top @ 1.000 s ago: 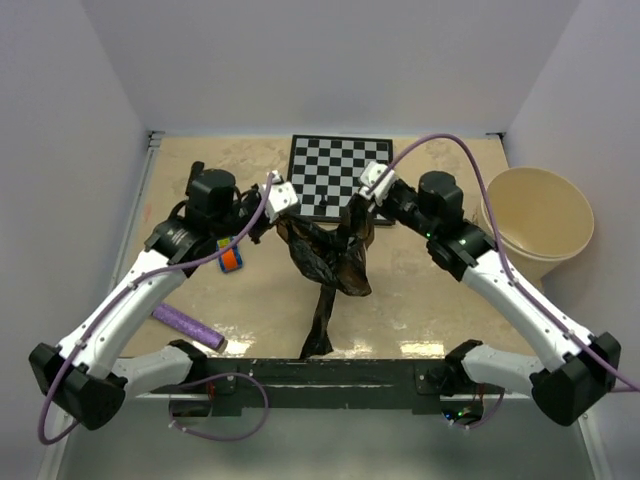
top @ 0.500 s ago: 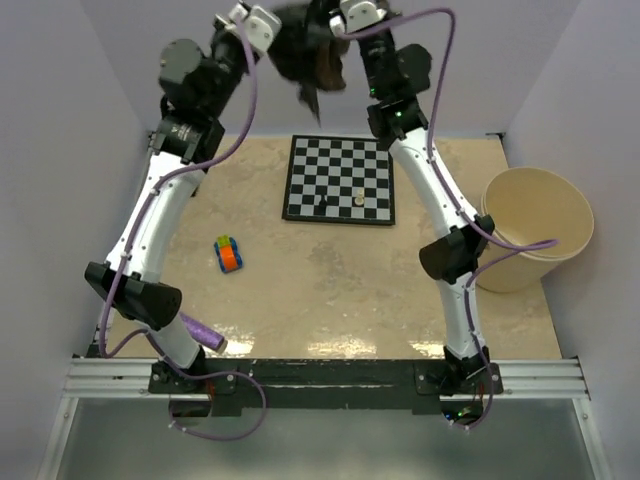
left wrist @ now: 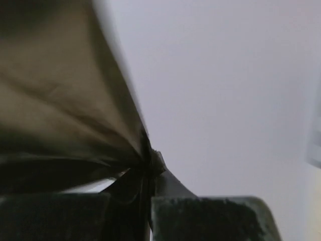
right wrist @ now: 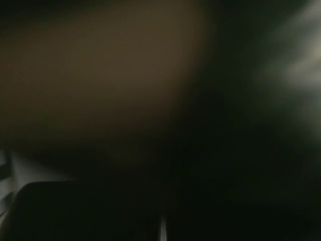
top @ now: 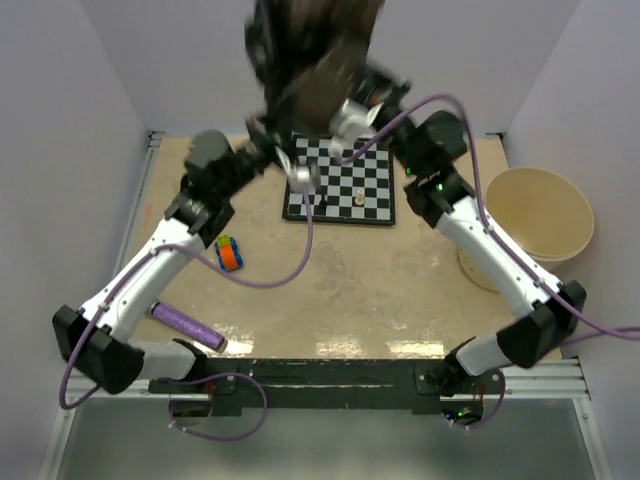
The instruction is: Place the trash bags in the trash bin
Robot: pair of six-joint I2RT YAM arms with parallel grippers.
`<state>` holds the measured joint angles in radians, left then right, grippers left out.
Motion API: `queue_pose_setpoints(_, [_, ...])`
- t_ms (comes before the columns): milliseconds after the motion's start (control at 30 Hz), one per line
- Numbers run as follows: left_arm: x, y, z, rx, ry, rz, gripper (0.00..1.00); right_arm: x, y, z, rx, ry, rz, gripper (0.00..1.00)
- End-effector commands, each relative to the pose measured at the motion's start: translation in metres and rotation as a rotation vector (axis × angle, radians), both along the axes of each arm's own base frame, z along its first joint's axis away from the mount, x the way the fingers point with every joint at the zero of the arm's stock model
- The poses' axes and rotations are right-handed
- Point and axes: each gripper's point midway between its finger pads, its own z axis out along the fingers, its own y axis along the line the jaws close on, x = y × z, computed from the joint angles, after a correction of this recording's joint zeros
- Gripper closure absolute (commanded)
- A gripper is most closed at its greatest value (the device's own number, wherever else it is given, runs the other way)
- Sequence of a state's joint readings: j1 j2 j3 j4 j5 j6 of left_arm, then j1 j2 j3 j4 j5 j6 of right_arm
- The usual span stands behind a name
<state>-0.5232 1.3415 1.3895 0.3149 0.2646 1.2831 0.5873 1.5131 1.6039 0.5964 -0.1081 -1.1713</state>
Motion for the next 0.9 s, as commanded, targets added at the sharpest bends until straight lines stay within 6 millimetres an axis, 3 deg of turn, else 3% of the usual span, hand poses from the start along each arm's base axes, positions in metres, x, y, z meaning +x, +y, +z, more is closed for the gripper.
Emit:
queue_pose_setpoints(0, [-0.152,0.041,-0.303,0.648,0.925,-0.270,1.00,-0.151,-0.065,-0.425,-0.972,1.240,0.293,1.00])
queue_pose_setpoints(67, [-0.195,0.041,-0.297,0.605,0.901,-0.390,1.00,-0.177,-0.071,-0.359,-0.713,0.965,0.278,1.00])
queue_pose_setpoints(133, [-0.190,0.029,-0.257,0.350,0.810,-0.390,1.00,-0.207,-0.080,-0.287,-0.492,0.643,0.294,1.00])
queue_pose_setpoints(167, [-0.189,0.029,-0.250,0.295,0.792,-0.378,1.00,-0.209,-0.081,-0.273,-0.441,0.579,0.296,1.00])
queue_pose_setpoints(233, [-0.180,0.033,-0.252,0.296,0.796,-0.328,1.00,-0.198,-0.080,-0.268,-0.419,0.590,0.273,1.00])
queue_pose_setpoints(367, [-0.165,0.038,-0.260,0.275,0.980,-0.229,1.00,-0.157,-0.075,-0.265,-0.336,0.773,0.206,1.00])
queue_pose_setpoints(467, [-0.148,0.036,-0.253,0.160,1.067,-0.160,1.00,-0.120,-0.068,-0.254,-0.171,0.857,0.162,1.00])
queue_pose_setpoints(567, [-0.129,0.030,-0.242,0.004,1.105,-0.117,1.00,-0.088,-0.066,-0.234,0.000,0.834,0.121,1.00])
queue_pose_setpoints(700, [-0.076,0.033,-0.236,-0.259,1.145,0.062,1.00,-0.035,-0.059,-0.233,0.137,0.815,0.044,1.00])
queue_pose_setpoints(800, [-0.019,0.037,-0.225,-0.381,1.163,0.184,1.00,0.025,-0.047,-0.235,0.190,0.790,-0.051,1.00])
queue_pose_setpoints(833, [0.004,0.038,-0.207,-0.428,1.145,0.211,1.00,0.047,-0.042,-0.225,0.210,0.764,-0.080,1.00])
queue_pose_setpoints(867, [0.026,0.040,-0.188,-0.470,1.121,0.233,1.00,0.065,-0.040,-0.192,0.255,0.701,-0.085,1.00])
